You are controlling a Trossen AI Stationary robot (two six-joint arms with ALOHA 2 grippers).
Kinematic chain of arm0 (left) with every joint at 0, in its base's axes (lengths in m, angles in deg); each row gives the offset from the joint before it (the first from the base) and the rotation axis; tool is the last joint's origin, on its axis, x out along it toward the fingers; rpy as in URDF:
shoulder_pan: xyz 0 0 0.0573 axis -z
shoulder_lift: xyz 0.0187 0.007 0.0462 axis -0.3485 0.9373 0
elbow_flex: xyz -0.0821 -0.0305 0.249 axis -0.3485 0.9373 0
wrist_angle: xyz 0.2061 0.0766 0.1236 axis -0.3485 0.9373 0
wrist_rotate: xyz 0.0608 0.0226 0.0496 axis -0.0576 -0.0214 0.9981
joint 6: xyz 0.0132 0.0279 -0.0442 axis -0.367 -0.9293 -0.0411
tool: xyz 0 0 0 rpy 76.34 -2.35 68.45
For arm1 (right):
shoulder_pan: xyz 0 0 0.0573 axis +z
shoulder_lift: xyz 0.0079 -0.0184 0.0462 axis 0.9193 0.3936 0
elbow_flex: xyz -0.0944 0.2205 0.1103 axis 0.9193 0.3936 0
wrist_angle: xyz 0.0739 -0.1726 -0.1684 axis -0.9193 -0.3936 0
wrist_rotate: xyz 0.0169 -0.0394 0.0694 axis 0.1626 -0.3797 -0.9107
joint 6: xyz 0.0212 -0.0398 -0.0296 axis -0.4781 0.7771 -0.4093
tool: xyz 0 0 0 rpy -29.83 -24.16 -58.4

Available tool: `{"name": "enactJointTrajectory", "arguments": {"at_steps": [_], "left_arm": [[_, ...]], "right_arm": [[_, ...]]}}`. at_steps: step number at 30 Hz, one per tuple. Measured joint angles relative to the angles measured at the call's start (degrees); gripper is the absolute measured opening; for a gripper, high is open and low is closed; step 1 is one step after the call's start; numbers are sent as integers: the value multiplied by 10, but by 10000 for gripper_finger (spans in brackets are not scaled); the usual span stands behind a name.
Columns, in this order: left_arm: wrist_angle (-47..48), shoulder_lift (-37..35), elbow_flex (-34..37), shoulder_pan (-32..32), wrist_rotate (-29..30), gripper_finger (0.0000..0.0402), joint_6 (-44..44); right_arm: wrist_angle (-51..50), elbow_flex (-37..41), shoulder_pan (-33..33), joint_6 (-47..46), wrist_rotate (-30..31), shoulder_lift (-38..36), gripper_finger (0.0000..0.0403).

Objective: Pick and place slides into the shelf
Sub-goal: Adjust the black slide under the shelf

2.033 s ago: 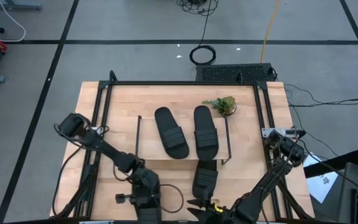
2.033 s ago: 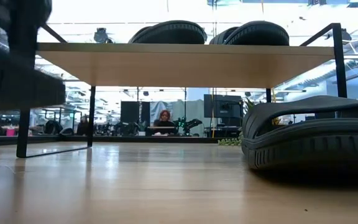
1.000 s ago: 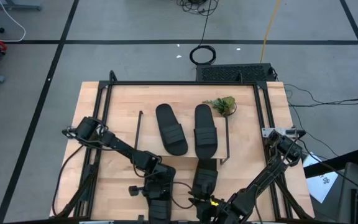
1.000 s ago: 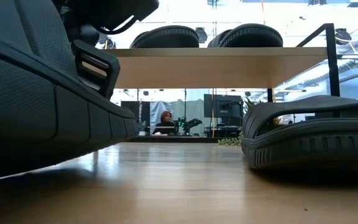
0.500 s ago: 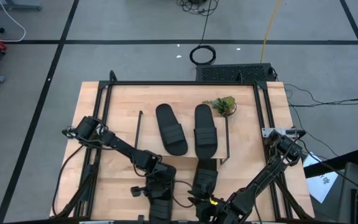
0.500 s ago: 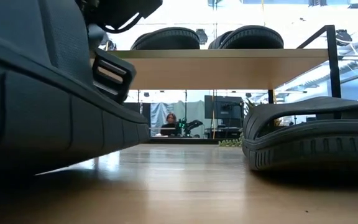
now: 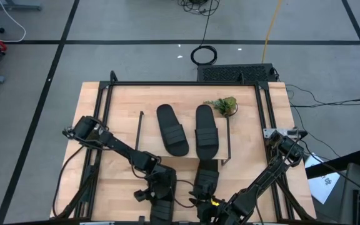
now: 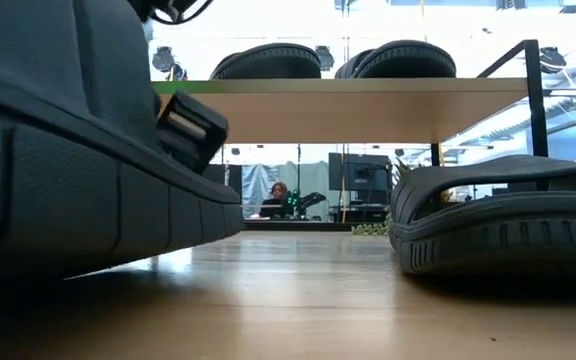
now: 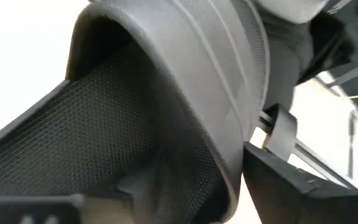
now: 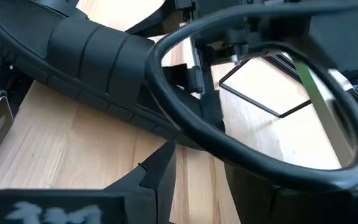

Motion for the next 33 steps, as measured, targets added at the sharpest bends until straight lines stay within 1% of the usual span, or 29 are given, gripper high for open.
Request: {"name": "enactJointTrajectory", "arguments": {"at_steps": [1, 3, 7, 12, 15, 18, 23, 26, 31, 33], "left_arm": [[7, -8, 0, 3, 16, 225, 1], [18, -27, 0, 8, 67, 248, 2], [41, -60, 0, 24, 162, 283, 10], [61, -92, 0, 44, 206, 309, 48], [65, -99, 0, 57, 232, 315, 75], [67, -99, 0, 75, 283, 316, 104], [78, -99, 0, 125, 434, 303, 114], [100, -117, 0, 163, 523, 298, 132], [177, -151, -31, 208, 620, 307, 211], [151, -153, -46, 228, 664, 314, 242]], "right_arm": [[1, 0, 0, 0, 0, 0, 125], [2, 0, 0, 0, 0, 0, 125], [4, 0, 0, 0, -1, 0, 125], [10, 0, 0, 0, -1, 0, 125], [13, 0, 1, 1, -1, 0, 125], [16, 0, 1, 2, -1, 0, 125], [17, 0, 1, 2, -1, 0, 125], [17, 0, 1, 2, -1, 0, 125], [23, 0, 1, 1, -2, 0, 125], [26, 0, 1, 2, -2, 0, 125]]}}
